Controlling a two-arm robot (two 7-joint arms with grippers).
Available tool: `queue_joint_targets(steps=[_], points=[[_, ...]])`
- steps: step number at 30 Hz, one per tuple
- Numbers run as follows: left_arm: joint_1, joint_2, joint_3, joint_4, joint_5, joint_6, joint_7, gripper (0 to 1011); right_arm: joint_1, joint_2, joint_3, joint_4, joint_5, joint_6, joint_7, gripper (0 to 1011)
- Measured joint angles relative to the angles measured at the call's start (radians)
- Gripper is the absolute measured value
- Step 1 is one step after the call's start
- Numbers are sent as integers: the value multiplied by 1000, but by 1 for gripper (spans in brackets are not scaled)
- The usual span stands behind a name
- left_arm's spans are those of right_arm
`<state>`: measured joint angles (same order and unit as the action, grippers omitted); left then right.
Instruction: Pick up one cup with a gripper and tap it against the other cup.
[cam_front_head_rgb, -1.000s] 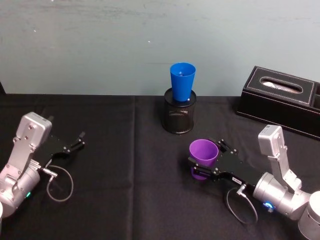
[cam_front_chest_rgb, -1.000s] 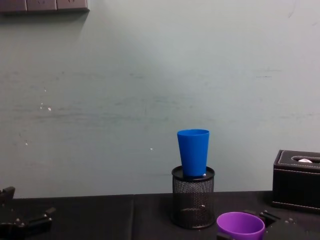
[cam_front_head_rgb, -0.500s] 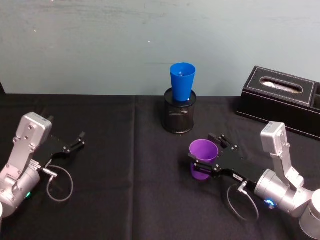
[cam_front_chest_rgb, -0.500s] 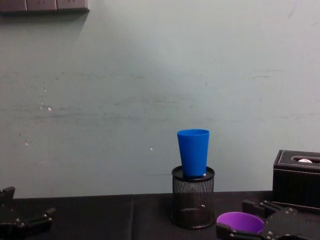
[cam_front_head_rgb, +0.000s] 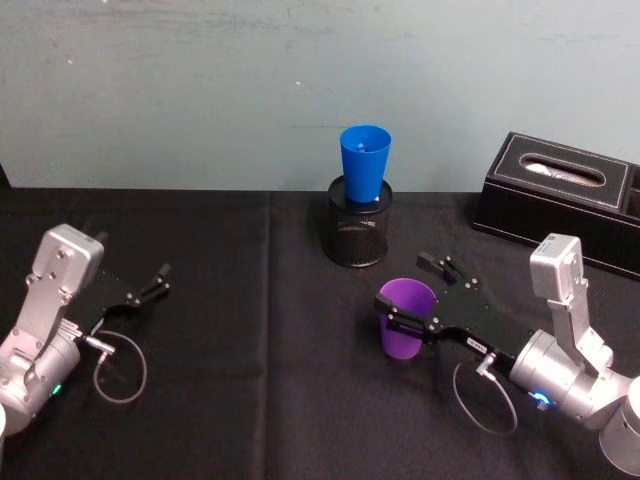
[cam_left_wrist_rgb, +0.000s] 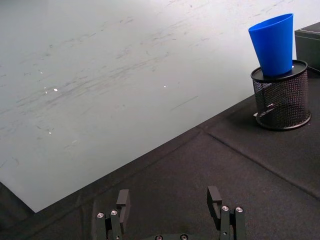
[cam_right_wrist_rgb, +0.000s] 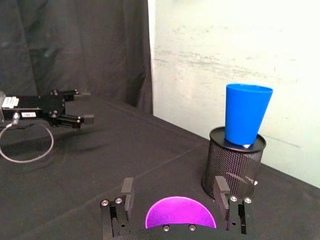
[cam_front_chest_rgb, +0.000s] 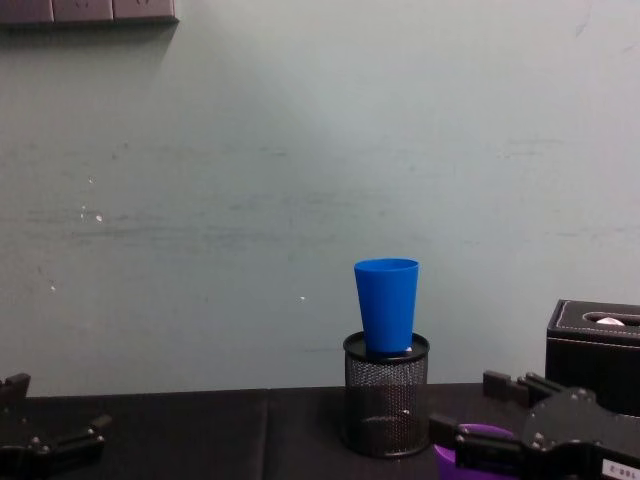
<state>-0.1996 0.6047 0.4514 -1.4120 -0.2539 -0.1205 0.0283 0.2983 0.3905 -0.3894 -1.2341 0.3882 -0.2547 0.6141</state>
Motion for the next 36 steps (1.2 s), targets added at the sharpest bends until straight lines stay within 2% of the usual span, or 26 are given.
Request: queue_joint_targets(steps=[29,36], points=[[0,0,0,0,0,0,0,1012,-11,-1,4,-19,5,-3,-9,1003],[0,0,0,0,0,0,0,1011,-24,-2,16,-34,4,-3,-33,1003]])
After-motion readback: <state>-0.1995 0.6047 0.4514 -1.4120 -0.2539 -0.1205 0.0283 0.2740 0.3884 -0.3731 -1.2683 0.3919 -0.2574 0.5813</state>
